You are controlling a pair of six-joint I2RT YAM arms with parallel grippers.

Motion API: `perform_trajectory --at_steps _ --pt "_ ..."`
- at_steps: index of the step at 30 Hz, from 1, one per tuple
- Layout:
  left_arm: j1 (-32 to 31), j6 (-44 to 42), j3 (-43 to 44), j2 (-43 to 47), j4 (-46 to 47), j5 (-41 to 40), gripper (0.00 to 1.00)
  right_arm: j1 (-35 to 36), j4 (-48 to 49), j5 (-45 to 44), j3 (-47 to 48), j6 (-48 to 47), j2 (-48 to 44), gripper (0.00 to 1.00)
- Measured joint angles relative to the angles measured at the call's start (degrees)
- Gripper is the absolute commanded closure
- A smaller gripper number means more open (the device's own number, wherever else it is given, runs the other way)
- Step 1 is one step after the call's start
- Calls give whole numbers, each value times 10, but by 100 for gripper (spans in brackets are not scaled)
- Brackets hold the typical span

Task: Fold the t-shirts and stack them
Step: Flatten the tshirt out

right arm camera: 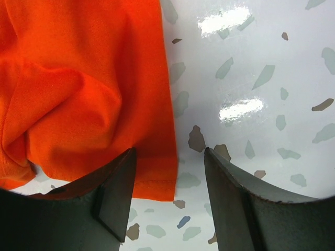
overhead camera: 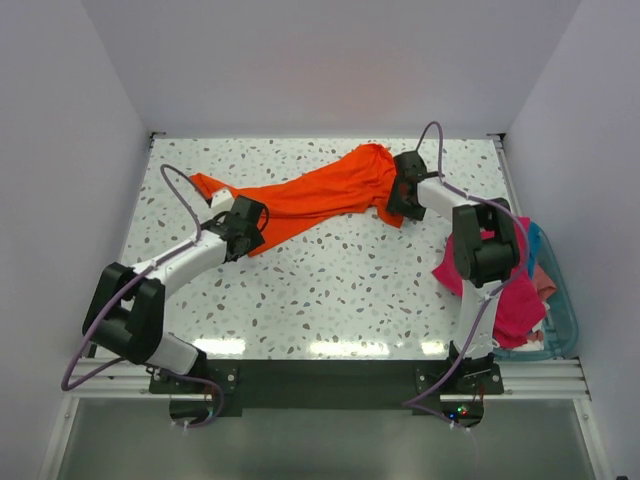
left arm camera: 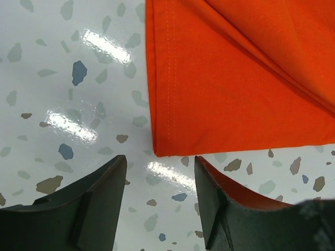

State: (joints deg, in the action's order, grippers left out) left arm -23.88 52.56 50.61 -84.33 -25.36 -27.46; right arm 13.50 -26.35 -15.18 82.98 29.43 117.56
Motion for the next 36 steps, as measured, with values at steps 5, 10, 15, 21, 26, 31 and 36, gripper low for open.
perform_trajectory --at_steps 5,10,15,21,26,31,36 --pt "-3 7 1 -38 10 -9 41 2 3 2 -5 2 -4 42" --pt "-3 6 10 -90 18 -13 46 4 3 3 -9 2 -7 41" --pt "-3 3 22 -125 35 -16 52 4 3 3 -10 2 -7 40" --pt "-3 4 28 -135 48 -24 78 5 5 4 -10 4 -7 46" --pt "-3 1 30 -138 50 -28 100 8 9 10 -11 6 -7 82" --pt "-3 -7 30 -134 47 -28 100 11 10 12 -11 14 -7 100" --pt "7 -23 30 -80 33 -25 100 11 3 11 -12 13 -15 100"
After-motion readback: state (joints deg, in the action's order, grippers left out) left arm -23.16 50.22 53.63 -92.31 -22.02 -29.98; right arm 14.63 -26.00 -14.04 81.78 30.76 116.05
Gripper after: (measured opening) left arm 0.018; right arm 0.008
